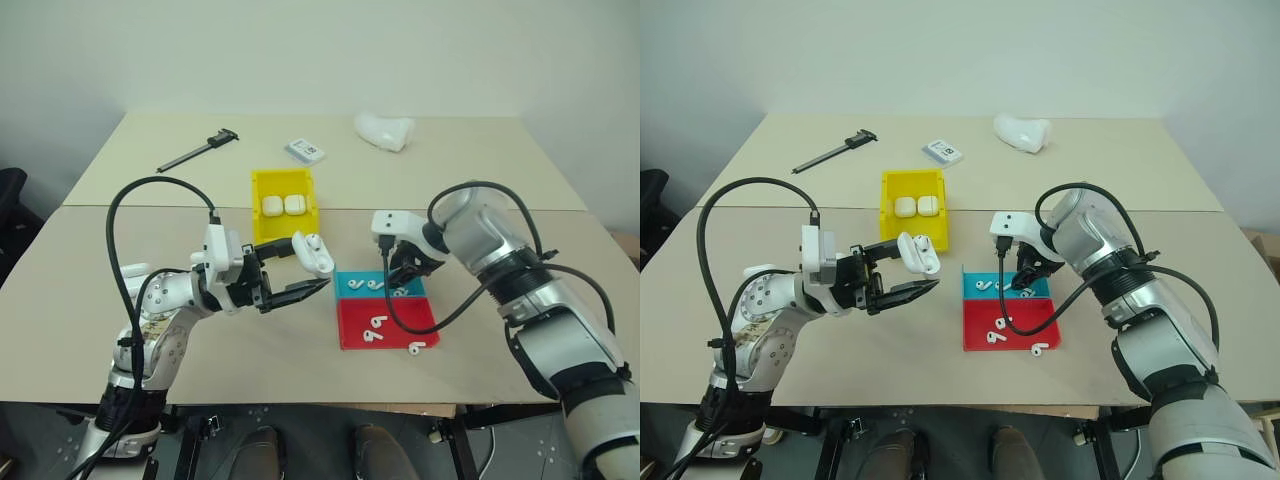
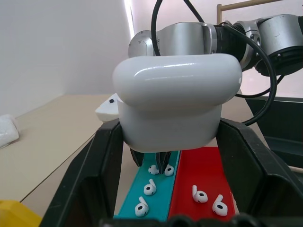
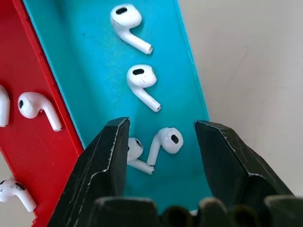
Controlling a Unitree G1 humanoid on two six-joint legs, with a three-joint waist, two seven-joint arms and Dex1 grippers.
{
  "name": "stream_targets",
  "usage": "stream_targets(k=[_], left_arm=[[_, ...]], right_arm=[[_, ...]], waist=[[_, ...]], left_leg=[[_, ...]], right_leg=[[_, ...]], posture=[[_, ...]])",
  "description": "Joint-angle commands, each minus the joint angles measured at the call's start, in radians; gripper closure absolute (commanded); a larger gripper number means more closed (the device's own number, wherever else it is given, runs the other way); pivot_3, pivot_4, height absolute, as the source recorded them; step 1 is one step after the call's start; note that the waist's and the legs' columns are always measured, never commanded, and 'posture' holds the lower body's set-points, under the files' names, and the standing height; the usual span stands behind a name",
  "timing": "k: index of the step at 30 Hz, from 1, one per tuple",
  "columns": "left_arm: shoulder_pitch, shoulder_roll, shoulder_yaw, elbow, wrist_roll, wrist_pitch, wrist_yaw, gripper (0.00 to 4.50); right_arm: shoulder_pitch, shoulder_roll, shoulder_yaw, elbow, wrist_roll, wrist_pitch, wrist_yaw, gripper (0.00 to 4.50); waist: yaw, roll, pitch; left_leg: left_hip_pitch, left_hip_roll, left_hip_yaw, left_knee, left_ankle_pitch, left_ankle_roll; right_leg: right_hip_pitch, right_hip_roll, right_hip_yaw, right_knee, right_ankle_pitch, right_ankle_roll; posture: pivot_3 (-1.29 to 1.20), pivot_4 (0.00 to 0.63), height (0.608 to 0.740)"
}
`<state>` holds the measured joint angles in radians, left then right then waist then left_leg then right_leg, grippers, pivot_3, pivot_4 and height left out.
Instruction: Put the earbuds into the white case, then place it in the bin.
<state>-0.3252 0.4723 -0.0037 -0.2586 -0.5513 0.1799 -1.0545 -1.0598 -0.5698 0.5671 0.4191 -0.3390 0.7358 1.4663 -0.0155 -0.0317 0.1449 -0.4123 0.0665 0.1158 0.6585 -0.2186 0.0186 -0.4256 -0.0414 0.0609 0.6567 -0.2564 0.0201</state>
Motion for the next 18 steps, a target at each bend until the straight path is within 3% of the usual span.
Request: stream_targets(k=[1, 18], left_arm=[[-0.019, -0.003, -0.004, -0.020, -0.009, -0.012, -0.004, 1.77], [-0.004, -0.006, 0.001, -0.037, -0.009, -0.014, 0.008, 1.77]], right_arm=[[0.005, -0.015, 0.012, -0.039, -0.018, 0.021, -0.032, 1.86], [0.029, -0.020, 0.040, -0.021, -0.024, -0.001, -0.085, 1.86]], waist=[[0.000, 0.000, 0.000], [0.000, 0.000, 0.000]], left_leg=[[0.000, 0.000, 0.000, 0.000, 0.000, 0.000], [0.000, 0.000, 0.000, 0.000, 0.000, 0.000]], right_leg=[[0.000, 0.000, 0.000, 0.000, 0.000, 0.000], [0.000, 0.000, 0.000, 0.000, 0.000, 0.000]], posture=[[0.00, 0.150, 0.740], [0.00, 0.150, 0.740]])
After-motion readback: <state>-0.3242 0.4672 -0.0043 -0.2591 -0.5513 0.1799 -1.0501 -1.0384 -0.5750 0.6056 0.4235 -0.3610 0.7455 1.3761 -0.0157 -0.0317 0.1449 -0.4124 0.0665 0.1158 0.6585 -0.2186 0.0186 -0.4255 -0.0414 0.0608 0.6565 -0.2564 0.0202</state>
